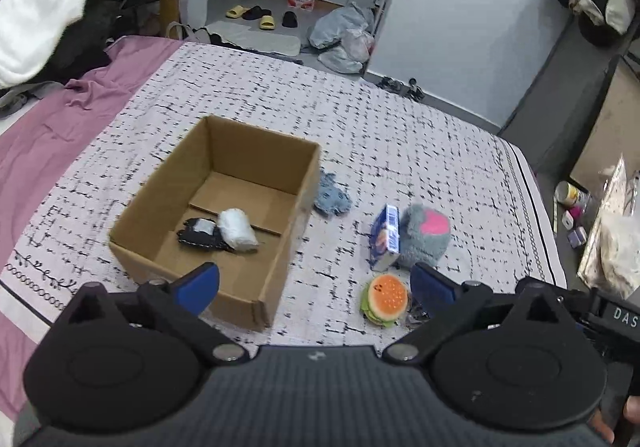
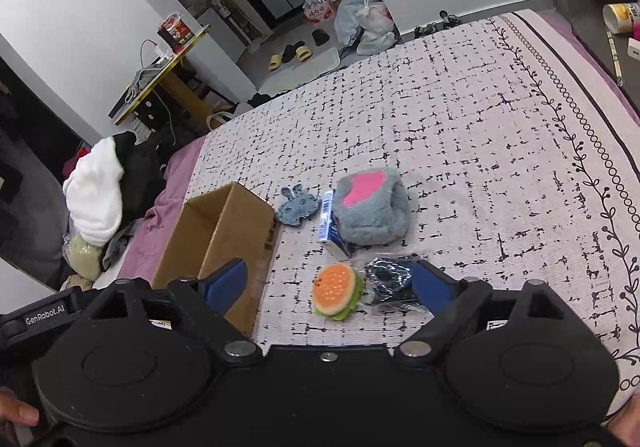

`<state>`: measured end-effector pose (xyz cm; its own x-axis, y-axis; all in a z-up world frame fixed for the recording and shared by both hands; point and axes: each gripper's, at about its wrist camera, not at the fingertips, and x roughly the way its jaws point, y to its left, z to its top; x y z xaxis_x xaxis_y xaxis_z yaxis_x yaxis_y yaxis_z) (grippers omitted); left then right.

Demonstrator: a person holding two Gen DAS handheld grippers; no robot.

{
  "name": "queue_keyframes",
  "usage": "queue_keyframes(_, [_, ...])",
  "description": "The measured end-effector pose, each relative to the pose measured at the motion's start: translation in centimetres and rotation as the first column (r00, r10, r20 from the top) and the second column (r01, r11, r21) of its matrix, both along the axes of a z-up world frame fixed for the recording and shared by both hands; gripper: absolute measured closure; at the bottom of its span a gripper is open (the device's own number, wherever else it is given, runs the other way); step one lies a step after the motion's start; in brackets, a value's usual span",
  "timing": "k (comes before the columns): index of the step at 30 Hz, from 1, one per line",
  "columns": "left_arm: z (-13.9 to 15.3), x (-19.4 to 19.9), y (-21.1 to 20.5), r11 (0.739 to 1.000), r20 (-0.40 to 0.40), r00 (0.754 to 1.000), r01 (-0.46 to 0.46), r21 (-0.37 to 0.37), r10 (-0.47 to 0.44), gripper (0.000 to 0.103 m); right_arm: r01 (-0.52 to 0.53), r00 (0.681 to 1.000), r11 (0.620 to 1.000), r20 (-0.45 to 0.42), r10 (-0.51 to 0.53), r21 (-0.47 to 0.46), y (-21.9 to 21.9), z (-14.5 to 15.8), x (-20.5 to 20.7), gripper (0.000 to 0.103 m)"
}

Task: Organize soft objects
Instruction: 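Move the left tool to the burger plush while the right tool approaches the black bag, then close the left tool on the burger plush while the right tool grasps the black bag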

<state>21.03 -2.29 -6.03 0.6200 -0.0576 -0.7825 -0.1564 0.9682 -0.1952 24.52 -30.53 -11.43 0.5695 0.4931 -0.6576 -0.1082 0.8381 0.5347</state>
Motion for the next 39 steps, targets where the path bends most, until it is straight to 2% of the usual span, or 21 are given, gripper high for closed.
queue_keyframes(5, [-1.0,0.3,-1.9,1.000,0.000,1.000,0.012,0.017,-0.012,0.002,-0.005,1.000,1.000,-0.012,0.005,0.028,-0.9,-2.3,0.4,0.014])
queue_keyframes(12, [-3.1,1.4,-3.6,1.000,-0.030,0.999,0.020,0.009,-0.020,0.004,0.019,0.997,0.993,-0.083,-0.010,0.113,-1.7,-5.1,1.5,0.017])
queue_keyframes(18, [-5.6,2.9,-4.7,1.000,-0.060,0.998,0.018,-0.015,-0.019,0.006,0.019,0.991,0.994,-0.135,-0.004,0.108,-1.4,-7.2,2.6,0.022])
queue_keyframes(19, [-6.1,3.2,-4.8,1.000,-0.067,0.998,0.016,-0.022,-0.017,0.008,0.022,0.990,0.994,-0.140,-0.007,0.109,-1.4,-7.5,2.7,0.025])
queue_keyframes(27, [-10.1,5.6,-5.0,0.995,-0.153,0.988,-0.039,-0.089,0.025,0.020,0.030,0.977,0.995,-0.215,-0.008,0.096,-1.4,-9.9,4.1,0.034])
queue_keyframes(31, [-11.5,6.5,-5.2,0.992,-0.181,0.983,-0.047,-0.113,0.026,0.028,0.038,0.973,0.993,-0.232,-0.011,0.112,-1.3,-10.4,4.3,0.034])
queue_keyframes(39, [-14.0,8.2,-6.6,0.985,-0.235,0.972,-0.050,-0.167,0.009,0.035,0.057,0.963,0.996,-0.266,-0.034,0.076,-1.5,-11.7,5.4,0.034])
